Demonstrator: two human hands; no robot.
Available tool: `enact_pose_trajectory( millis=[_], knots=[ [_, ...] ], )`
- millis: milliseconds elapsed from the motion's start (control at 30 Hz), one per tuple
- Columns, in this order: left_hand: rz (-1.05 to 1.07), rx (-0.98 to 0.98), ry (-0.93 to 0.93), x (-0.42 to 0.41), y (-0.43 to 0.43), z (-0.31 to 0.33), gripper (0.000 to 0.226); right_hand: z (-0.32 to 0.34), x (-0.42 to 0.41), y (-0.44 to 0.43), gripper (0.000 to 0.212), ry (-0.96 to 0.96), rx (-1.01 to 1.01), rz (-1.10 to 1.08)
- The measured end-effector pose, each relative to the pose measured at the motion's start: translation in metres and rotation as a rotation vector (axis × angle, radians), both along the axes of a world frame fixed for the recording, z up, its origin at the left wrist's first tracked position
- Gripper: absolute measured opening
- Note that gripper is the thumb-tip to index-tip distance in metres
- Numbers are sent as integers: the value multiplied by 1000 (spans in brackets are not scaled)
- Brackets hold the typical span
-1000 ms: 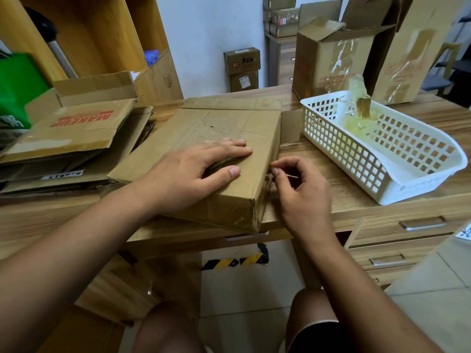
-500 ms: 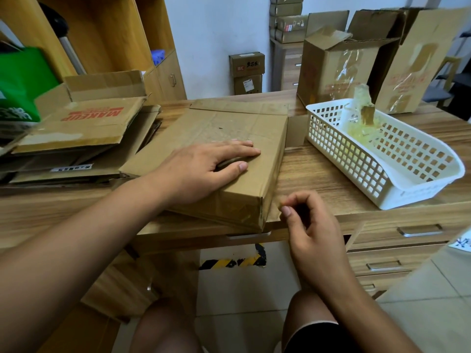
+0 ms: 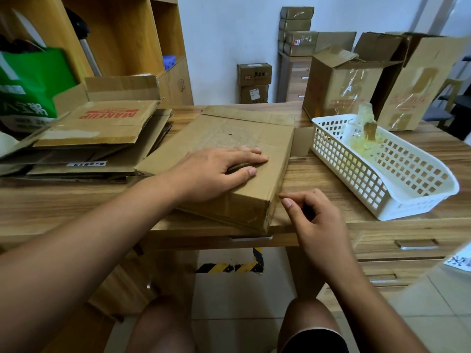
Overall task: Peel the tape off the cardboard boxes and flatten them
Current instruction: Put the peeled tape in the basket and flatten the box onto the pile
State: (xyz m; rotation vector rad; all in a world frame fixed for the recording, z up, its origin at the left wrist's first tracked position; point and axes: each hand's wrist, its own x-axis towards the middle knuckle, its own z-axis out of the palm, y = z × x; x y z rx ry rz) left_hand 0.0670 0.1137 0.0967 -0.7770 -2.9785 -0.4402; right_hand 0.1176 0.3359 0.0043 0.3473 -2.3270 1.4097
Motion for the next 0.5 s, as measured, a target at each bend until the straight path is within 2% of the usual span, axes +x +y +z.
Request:
enact_pose_trajectory(
  millis=[200,300,500],
  knots=[
    [-4,17,-6,-2,-1,0,50,-8,28,-8,17,92,-11,-38],
    [0,20,-3,-3,-2,-1,50,-12,54,-10,10,149,7,-17],
    [-3,25,15,-3,-2,-2,49,-10,62,2,10,157,-12,-69]
  ],
)
